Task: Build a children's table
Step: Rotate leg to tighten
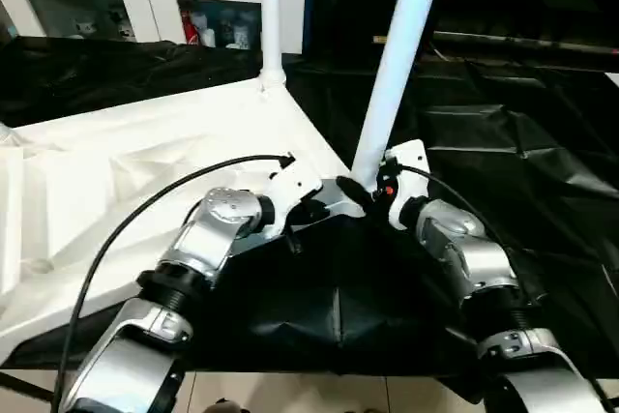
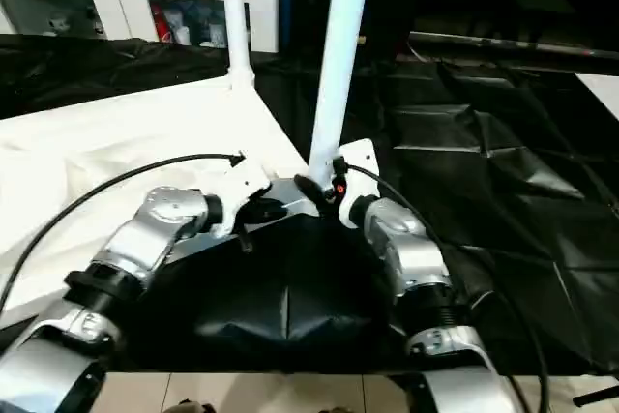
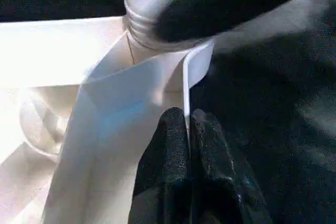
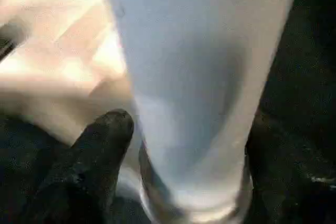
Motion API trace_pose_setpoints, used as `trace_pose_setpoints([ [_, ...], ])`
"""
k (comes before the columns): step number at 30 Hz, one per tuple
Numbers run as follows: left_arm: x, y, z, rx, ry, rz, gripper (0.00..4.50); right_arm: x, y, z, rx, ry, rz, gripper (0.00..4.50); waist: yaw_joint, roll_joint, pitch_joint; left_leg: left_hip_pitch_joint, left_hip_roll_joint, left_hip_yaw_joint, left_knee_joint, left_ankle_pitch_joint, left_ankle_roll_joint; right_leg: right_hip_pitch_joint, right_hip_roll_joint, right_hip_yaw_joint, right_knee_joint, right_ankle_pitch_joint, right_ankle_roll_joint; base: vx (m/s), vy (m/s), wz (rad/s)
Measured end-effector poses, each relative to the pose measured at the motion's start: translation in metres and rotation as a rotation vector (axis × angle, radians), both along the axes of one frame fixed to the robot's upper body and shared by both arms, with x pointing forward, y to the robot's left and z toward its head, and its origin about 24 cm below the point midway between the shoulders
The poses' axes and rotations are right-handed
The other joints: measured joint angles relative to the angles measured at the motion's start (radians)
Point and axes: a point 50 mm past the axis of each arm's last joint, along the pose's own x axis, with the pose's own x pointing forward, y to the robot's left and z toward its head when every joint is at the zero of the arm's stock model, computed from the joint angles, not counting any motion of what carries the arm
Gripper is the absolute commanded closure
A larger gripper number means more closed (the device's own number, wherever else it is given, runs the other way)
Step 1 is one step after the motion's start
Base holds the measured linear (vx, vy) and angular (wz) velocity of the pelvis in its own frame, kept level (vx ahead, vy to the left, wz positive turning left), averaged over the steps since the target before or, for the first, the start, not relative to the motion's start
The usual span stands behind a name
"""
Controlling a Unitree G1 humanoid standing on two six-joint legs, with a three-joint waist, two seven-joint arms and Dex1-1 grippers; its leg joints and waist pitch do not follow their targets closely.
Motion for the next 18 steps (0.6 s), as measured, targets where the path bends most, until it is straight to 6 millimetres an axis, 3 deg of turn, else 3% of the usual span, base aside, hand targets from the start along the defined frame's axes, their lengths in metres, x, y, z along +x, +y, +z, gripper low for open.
trace_pose_setpoints([
  [6,-0.014,0.02,0.001,-0.002,0.05,-0.137,4.5,-0.015,-0.004,0.003,-0.044,0.019,0.245,0.84,-0.001,-0.001,0.001,-0.001,0.001,0.0,0.0,0.0,0.0,-0.001,0.0,-0.001,0.0,-0.001,-0.001,0.0,0.0,0.0],
  [11,-0.024,0.026,0.001,-0.003,0.088,-0.217,4.5,-0.022,0.0,-0.003,-0.058,0.055,0.339,0.84,0.004,-0.002,0.001,-0.002,0.001,0.0,0.001,0.0,0.0,-0.001,0.0,-0.001,0.0,-0.001,-0.001,0.0,0.0,0.0],
  [18,-0.028,0.029,0.001,0.0,0.094,-0.231,4.5,-0.025,0.002,-0.004,-0.064,0.069,0.38,1.49,0.001,-0.002,0.001,-0.002,0.001,0.0,0.001,0.0,0.0,-0.001,0.0,-0.001,0.0,-0.001,-0.002,0.0,0.0,0.0],
])
